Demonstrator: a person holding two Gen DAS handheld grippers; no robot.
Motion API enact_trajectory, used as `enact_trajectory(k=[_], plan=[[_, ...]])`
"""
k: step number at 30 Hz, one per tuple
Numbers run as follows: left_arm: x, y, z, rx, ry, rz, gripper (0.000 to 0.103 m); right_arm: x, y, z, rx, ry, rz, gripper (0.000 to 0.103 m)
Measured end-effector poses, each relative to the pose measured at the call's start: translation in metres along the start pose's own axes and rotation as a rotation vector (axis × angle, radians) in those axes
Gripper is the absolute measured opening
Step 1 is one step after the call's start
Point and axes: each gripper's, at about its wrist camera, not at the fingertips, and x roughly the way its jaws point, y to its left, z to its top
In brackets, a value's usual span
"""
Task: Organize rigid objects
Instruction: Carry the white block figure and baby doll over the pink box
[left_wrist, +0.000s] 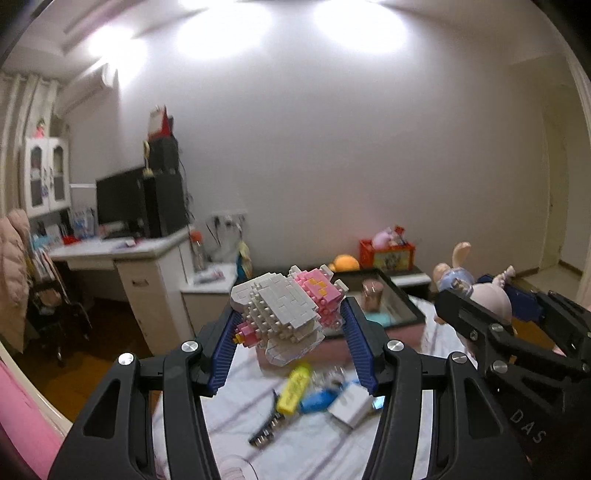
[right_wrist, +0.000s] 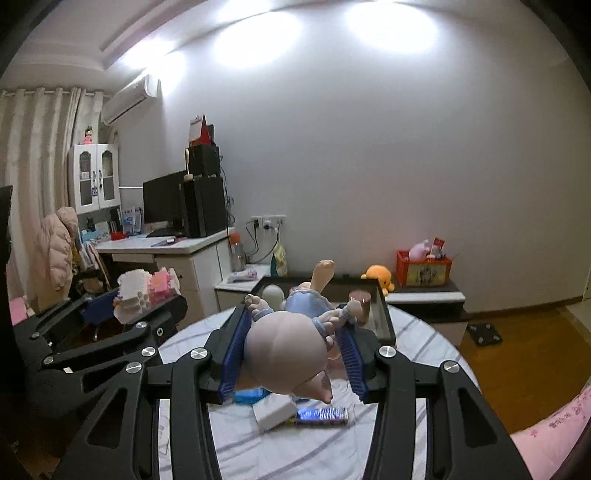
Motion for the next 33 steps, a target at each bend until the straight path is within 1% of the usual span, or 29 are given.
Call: enact_trajectory(k=[6, 12, 15, 19, 23, 25, 26, 27, 30, 31, 33], plan=[[-0.001, 0.0, 0.013, 0.006, -0.048, 0.03, 0.055, 0.0, 0.007, 0.009, -0.01, -0.044, -0.012, 0.048], [0.014, -0.002, 0.024, 0.033, -0.073, 0.04, 0.055, 0.008, 0.005, 0.015, -0.01, -0.06, -0.023, 0.048], [0.024, -0.006, 0.029, 0.053, -0.09, 0.043, 0.055, 0.018, 0.001, 0.019, -0.012, -0.067, -0.03, 0.048], [0.051, -0.013, 0.035, 0.09, -0.101, 0.046, 0.055, 0.036, -0.005, 0.023, -0.02, -0.066, -0.044, 0.048], [0.096, -0.018, 0.036, 0.126, -0.059, 0.043, 0.055, 0.073, -0.015, 0.028, -0.034, -0.033, -0.057, 0.048], [0.123, -0.016, 0.035, 0.127, -0.016, 0.028, 0.055, 0.09, -0.02, 0.028, -0.039, -0.011, -0.06, 0.048], [0.134, -0.016, 0.034, 0.125, 0.003, 0.022, 0.055, 0.106, -0.024, 0.027, -0.031, 0.01, -0.054, 0.048], [0.151, -0.014, 0.031, 0.125, 0.034, 0.013, 0.055, 0.113, -0.027, 0.027, -0.027, 0.02, -0.051, 0.048], [0.192, -0.011, 0.023, 0.101, 0.118, -0.028, 0.055, 0.151, -0.035, 0.021, -0.026, 0.088, -0.045, 0.048], [0.208, -0.01, 0.018, 0.098, 0.161, -0.035, 0.055, 0.164, -0.038, 0.018, -0.03, 0.116, -0.044, 0.048], [0.227, -0.009, 0.008, 0.101, 0.214, -0.03, 0.055, 0.187, -0.043, 0.009, -0.02, 0.174, -0.034, 0.048]])
